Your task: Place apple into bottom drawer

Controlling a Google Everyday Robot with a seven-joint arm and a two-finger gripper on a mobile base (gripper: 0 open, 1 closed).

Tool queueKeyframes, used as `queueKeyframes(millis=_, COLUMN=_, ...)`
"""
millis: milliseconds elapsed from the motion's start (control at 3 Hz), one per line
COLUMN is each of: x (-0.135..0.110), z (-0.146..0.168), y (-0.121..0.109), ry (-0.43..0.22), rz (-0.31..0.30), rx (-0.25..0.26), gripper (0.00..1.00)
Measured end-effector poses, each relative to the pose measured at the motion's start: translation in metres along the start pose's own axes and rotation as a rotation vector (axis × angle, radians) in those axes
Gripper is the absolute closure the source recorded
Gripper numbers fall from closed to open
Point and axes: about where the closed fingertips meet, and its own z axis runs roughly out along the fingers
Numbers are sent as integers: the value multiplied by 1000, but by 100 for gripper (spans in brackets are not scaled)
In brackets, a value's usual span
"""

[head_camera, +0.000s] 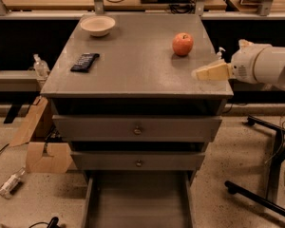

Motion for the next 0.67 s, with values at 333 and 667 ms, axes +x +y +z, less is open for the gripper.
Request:
queueKeyframes(millis=333, x=-6, z=-1, y=-9, ry=-19, rz=-5, rx=36, gripper=0)
queueKeyframes(millis=667, x=-8, z=0, y=-8, ry=-34, rz=-1, rx=32, gripper=0)
